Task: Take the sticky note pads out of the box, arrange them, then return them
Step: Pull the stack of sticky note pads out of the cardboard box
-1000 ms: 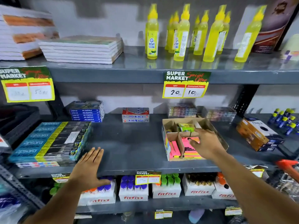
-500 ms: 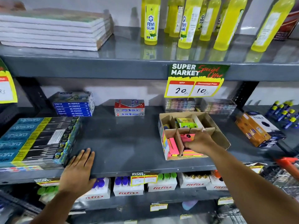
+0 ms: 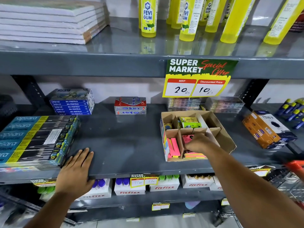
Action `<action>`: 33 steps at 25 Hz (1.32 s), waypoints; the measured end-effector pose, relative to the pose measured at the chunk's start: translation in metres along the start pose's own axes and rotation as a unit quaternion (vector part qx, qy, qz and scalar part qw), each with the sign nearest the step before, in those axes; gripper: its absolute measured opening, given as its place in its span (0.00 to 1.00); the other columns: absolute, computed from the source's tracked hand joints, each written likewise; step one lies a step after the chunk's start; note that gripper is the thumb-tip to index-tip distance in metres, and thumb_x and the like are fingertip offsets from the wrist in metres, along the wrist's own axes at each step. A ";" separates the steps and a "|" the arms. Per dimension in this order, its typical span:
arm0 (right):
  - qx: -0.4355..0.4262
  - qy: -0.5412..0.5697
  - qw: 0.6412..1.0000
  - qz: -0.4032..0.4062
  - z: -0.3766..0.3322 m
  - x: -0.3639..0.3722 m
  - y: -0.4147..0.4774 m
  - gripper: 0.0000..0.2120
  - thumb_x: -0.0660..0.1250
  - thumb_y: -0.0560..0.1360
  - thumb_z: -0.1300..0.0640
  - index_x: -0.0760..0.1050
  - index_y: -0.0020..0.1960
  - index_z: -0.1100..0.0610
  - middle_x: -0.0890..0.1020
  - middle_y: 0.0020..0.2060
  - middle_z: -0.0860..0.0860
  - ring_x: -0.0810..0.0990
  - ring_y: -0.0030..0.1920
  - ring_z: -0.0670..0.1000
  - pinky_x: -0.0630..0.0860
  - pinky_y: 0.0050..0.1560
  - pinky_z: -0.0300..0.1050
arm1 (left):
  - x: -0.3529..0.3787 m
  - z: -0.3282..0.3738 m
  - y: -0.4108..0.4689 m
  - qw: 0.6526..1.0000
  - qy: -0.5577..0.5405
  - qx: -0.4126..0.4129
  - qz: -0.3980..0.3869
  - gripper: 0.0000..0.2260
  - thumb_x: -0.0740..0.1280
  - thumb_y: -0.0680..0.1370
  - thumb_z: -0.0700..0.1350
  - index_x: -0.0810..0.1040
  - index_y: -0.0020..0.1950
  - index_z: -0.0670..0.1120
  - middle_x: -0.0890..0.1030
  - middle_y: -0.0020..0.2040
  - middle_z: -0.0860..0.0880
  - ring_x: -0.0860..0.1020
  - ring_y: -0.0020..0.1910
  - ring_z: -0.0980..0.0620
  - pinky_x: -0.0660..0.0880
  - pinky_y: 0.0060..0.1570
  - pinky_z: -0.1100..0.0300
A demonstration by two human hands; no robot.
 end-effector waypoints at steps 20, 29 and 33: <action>0.060 -0.117 0.989 0.070 0.003 0.013 -0.007 0.63 0.80 0.57 0.44 0.44 0.74 0.68 0.73 0.66 0.61 0.73 0.64 0.62 0.75 0.60 0.55 | 0.002 0.000 0.001 1.000 0.002 -0.014 -0.007 0.44 0.76 0.56 0.51 0.69 0.70 0.40 0.70 0.71 0.39 0.69 0.69 0.37 0.66 0.65 0.41; 0.070 -0.051 0.990 0.113 0.005 0.013 -0.019 0.55 0.81 0.57 0.47 0.52 0.71 0.62 0.74 0.63 0.59 0.74 0.63 0.61 0.76 0.59 0.55 | -0.002 0.001 -0.001 1.000 0.008 -0.018 -0.005 0.44 0.76 0.57 0.52 0.68 0.71 0.41 0.69 0.72 0.40 0.68 0.70 0.38 0.65 0.67 0.43; 0.062 0.010 0.986 0.158 0.009 0.015 -0.027 0.57 0.82 0.55 0.48 0.50 0.72 0.59 0.73 0.61 0.61 0.75 0.61 0.63 0.76 0.56 0.55 | -0.002 0.001 -0.002 1.000 0.000 -0.017 -0.004 0.43 0.76 0.57 0.51 0.69 0.70 0.41 0.70 0.72 0.40 0.68 0.70 0.38 0.65 0.66 0.42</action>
Point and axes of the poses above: each hand's wrist, its own y-axis towards the middle knuckle, its own x-axis out of the palm, z = x × y, the point moved 3 cm from there along y, towards the middle knuckle
